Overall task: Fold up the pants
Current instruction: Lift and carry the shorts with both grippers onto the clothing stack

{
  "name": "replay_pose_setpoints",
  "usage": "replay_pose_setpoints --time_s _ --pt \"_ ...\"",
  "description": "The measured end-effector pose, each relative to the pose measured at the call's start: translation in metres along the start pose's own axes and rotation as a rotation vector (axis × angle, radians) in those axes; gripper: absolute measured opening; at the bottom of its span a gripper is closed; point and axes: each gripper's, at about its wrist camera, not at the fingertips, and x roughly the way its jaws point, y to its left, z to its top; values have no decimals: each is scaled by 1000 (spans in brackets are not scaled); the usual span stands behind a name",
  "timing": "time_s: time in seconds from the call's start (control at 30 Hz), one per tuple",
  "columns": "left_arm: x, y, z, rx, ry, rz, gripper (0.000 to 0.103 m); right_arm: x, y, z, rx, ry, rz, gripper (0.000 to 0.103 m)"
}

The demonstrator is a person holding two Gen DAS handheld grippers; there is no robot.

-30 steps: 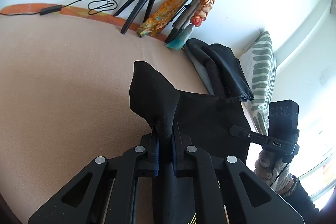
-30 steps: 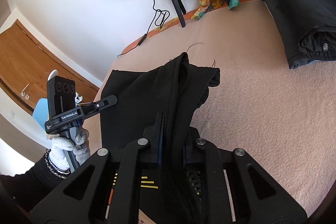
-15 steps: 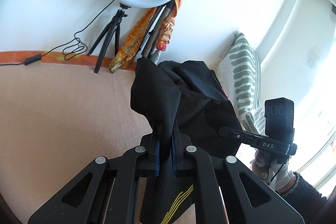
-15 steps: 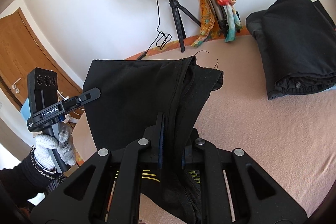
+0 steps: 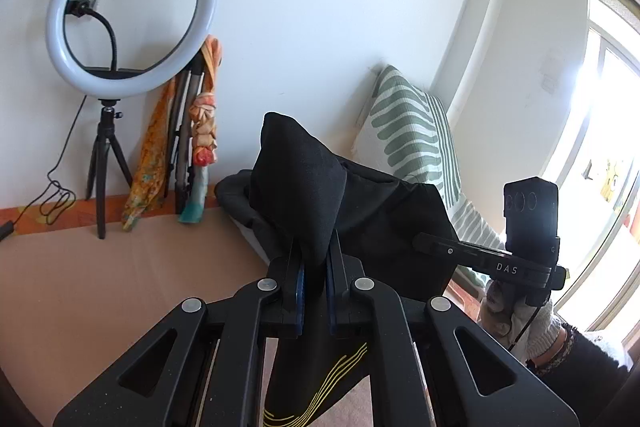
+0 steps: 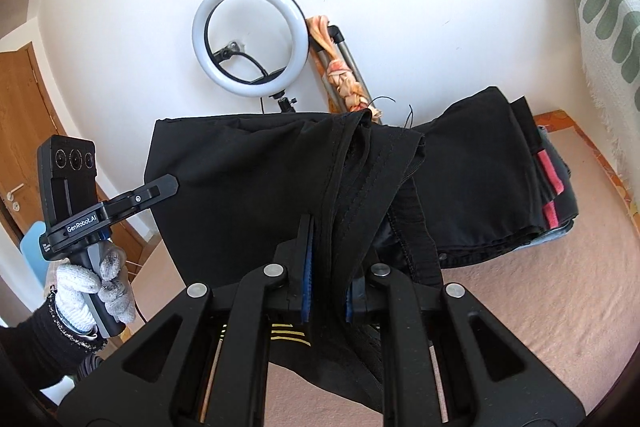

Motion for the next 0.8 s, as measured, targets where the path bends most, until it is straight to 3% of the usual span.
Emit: replay_pose_setpoints --time_s 0.43,0.8 --pt "91 -40 48 48 -8 -95 7 -37 -79 76 -26 -82 -179 12" --pt "175 -3 63 7 9 -59 7 31 -146 127 -70 -12 -252 12"
